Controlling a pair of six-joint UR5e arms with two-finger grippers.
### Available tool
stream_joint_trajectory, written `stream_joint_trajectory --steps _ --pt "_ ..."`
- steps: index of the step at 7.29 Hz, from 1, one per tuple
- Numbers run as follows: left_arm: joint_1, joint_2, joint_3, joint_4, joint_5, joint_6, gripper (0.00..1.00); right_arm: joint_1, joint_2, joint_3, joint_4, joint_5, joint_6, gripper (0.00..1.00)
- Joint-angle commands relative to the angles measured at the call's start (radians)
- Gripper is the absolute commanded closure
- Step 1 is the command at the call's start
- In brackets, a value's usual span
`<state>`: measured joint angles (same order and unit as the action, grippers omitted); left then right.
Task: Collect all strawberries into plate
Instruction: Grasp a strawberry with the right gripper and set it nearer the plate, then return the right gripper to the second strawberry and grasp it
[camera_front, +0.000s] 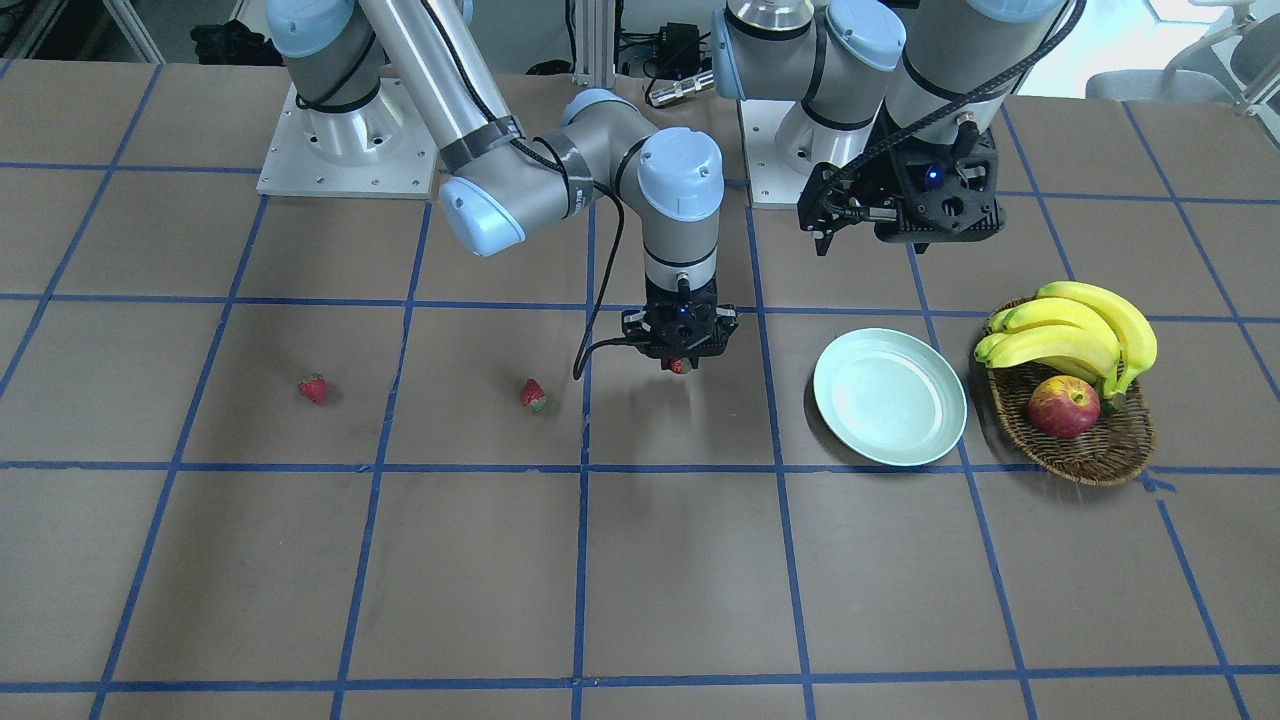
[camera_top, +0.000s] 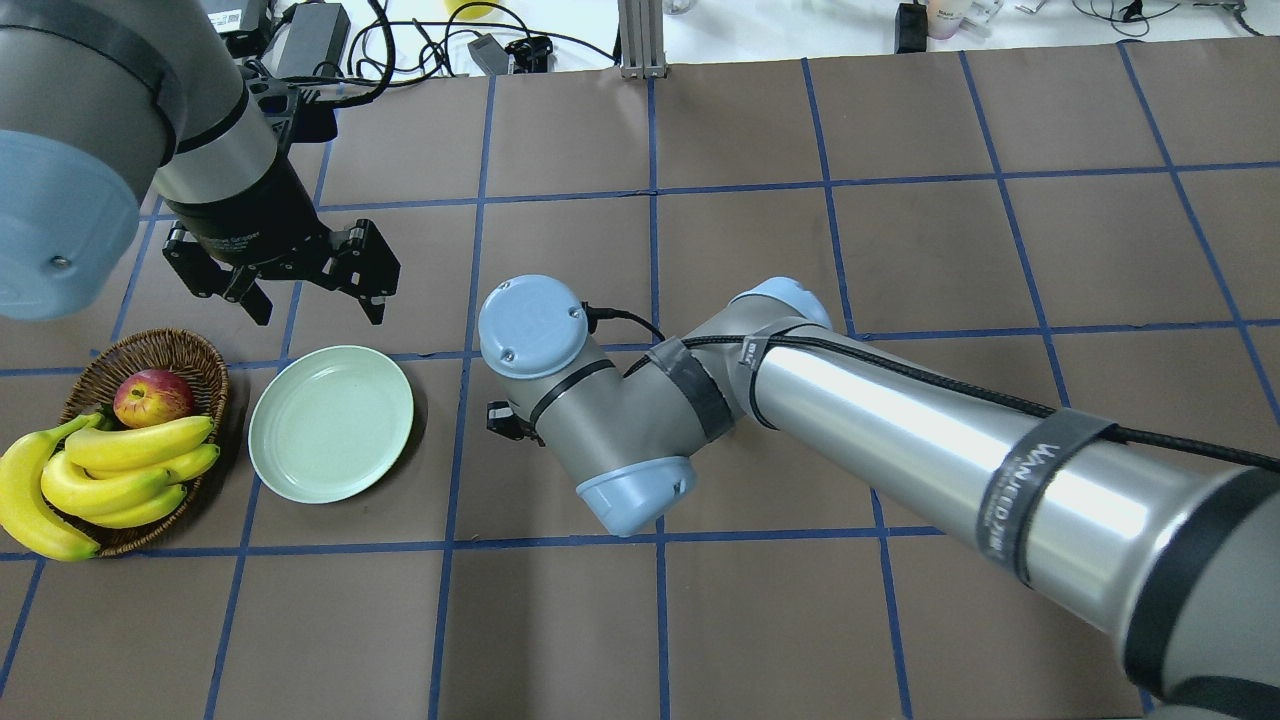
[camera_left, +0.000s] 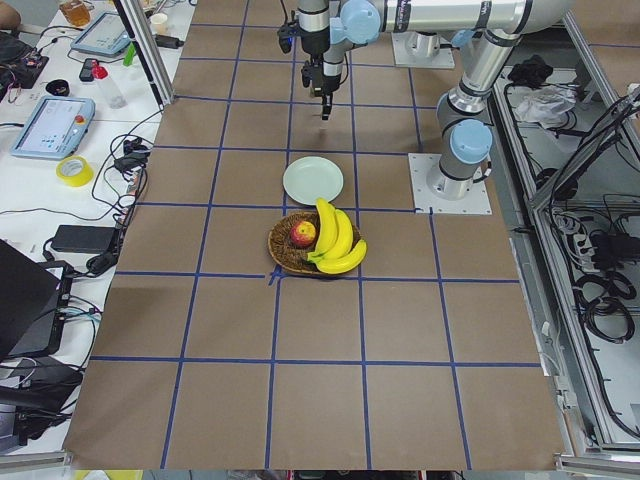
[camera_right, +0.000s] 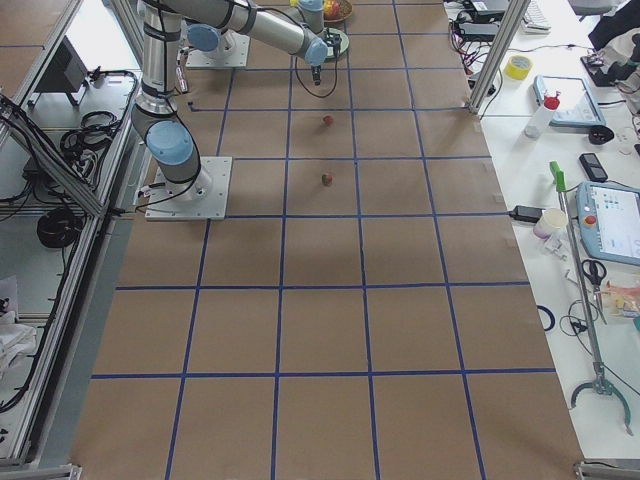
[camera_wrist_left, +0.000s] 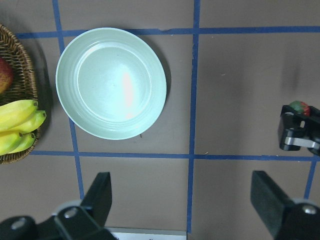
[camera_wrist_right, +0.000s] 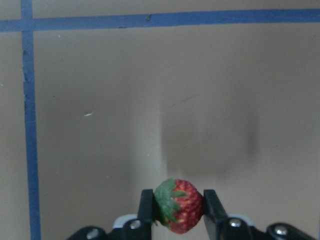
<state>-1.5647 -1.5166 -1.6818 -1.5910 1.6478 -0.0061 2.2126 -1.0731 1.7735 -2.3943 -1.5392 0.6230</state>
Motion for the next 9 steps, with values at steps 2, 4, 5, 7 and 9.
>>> stream_joint_trajectory --steps 2,4,5,7,9 --pt "0.002 0.001 -0.002 0.0 0.004 0.002 0.0 0.016 0.048 -0.029 -0.039 -0.045 -0.006 0.27" --pt "0.002 0.004 -0.003 0.0 0.0 0.0 0.0 0.015 0.022 -0.02 -0.019 -0.048 -0.006 0.0" --pt "0.003 0.004 -0.003 0.0 -0.002 0.0 0.0 0.0 -0.016 -0.014 0.035 -0.048 -0.025 0.0" --pt "0.005 0.007 -0.004 -0.001 0.003 0.0 0.0 -0.156 -0.132 0.01 0.243 -0.048 -0.168 0.0" --pt "0.003 0.009 0.005 0.017 -0.006 -0.015 0.0 -0.302 -0.212 0.081 0.264 -0.052 -0.464 0.0"
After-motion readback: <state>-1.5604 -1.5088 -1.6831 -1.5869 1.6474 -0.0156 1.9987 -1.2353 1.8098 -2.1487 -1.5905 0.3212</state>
